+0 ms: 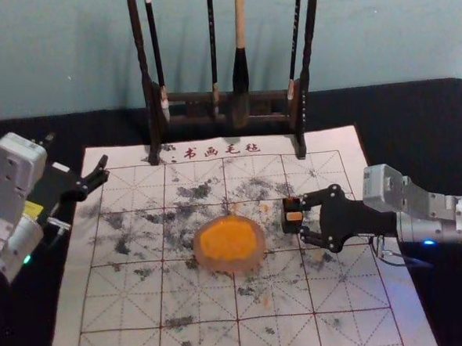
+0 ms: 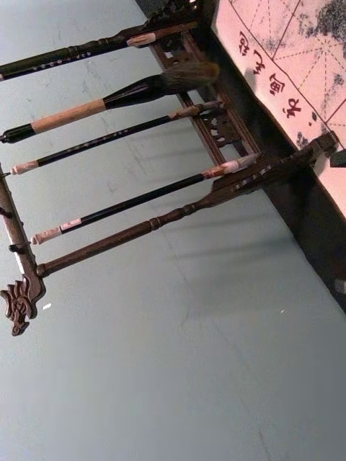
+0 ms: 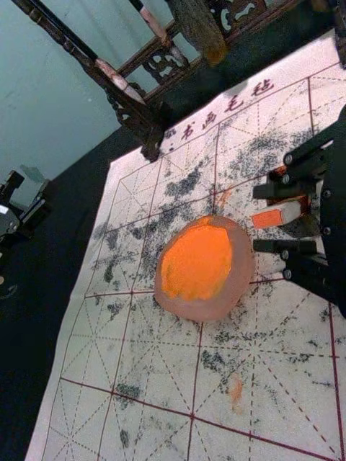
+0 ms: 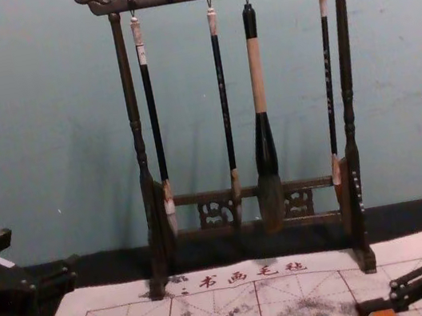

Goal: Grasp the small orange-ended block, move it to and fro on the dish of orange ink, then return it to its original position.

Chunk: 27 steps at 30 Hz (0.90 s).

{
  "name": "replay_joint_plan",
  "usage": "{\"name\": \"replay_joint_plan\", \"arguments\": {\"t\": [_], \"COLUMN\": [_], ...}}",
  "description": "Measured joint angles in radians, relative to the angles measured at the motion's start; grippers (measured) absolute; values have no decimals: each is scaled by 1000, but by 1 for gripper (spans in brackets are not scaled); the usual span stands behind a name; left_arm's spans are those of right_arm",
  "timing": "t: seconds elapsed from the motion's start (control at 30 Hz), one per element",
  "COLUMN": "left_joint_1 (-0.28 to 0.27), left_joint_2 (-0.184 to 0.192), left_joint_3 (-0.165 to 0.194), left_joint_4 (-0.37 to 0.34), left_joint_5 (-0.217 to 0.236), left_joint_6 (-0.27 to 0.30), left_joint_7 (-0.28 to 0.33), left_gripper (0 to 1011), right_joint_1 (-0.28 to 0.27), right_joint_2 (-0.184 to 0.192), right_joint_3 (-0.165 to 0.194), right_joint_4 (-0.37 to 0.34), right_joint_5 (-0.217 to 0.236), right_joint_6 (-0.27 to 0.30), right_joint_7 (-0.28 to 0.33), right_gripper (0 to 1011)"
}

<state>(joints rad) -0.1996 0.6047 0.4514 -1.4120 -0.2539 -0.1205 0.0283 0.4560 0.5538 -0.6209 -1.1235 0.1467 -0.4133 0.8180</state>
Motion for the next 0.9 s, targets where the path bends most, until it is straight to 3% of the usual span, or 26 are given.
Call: {"name": "replay_joint_plan", "arguments": {"t": [0.1,0.27,0.6,0.9], "left_joint_1": [0,0,0,0], "left_joint_2": [0,0,0,0], "left_joint_3": [0,0,0,0], "left_joint_4": [0,0,0,0], "left_joint_5": [0,0,0,0], "left_joint_6": [0,0,0,0], "left_joint_7": [0,0,0,0], "left_gripper": [1001,1001,1001,1001], "right_joint_1": [0,0,0,-5], "right_joint_2": [0,0,0,-3], "right_joint_3": [0,0,0,21], "right_joint_4": [0,0,0,-13], "right_joint_5": [0,1,2,23], "right_joint_6": [0,-1,-1,4], "right_joint_7": [0,-1,0,-20], "right_gripper": [201,137,133,131]}}
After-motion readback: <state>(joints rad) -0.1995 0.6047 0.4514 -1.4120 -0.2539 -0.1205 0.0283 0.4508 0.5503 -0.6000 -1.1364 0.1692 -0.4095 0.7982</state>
